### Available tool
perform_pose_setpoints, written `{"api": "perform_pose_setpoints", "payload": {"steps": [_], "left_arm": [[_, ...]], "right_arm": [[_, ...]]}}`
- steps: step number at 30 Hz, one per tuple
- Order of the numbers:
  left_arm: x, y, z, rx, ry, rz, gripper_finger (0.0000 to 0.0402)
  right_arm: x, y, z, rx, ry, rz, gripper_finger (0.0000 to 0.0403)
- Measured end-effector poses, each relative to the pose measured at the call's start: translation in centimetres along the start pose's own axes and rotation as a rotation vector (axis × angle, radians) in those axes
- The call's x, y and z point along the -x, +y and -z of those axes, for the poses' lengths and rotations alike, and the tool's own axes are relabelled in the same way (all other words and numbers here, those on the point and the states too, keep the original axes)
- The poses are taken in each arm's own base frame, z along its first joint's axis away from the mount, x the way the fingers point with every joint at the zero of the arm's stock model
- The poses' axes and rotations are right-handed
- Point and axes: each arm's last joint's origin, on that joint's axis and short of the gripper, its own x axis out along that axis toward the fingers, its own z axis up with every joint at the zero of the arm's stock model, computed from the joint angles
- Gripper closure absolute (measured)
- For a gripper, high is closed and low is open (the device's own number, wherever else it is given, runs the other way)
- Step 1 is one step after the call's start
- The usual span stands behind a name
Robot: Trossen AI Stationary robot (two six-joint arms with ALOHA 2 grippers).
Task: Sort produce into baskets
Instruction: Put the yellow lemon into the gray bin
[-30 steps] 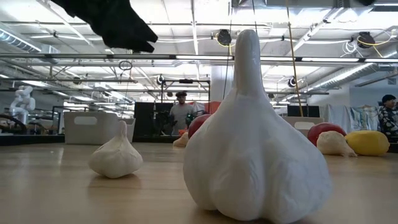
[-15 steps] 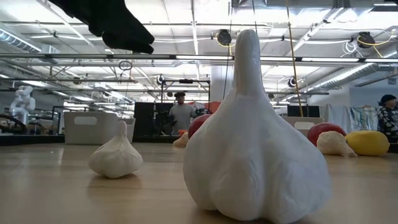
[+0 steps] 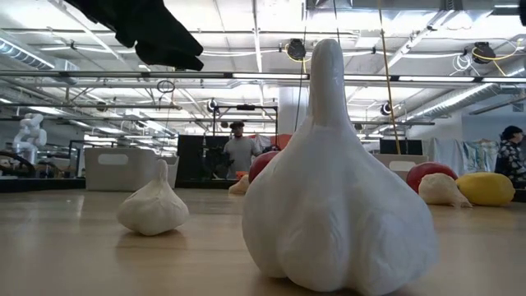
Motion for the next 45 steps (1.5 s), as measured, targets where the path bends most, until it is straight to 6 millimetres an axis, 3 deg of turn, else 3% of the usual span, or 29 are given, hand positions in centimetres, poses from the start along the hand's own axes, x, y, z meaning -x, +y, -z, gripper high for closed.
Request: {"api": "perform_pose_setpoints", "payload": {"steps": [10, 21, 38, 45], "left_arm": [[-0.6, -0.3, 0.4, 0.014, 0.023, 0.000, 0.0107], [-1.2, -0.5, 0.7, 0.007, 0.036, -0.003, 0.0107], [-1.2, -0.5, 0.7, 0.009, 0.034, -0.003, 0.0107], [-1.2, -0.5, 0.7, 0.011, 0.034, -0.003, 0.0107]], "right_arm": [[-5.0, 0.5, -0.3, 0.021, 0.036, -0.062, 0.0101], [-5.4, 0.2, 0.0, 0.015, 0.073, -0.026, 0.0101], [-8.0, 1.6, 1.2, 0.047, 0.049, -0.040, 0.0102], [-8.4, 1.8, 1.1, 0.086, 0.011, -0.055, 0.0134]]}}
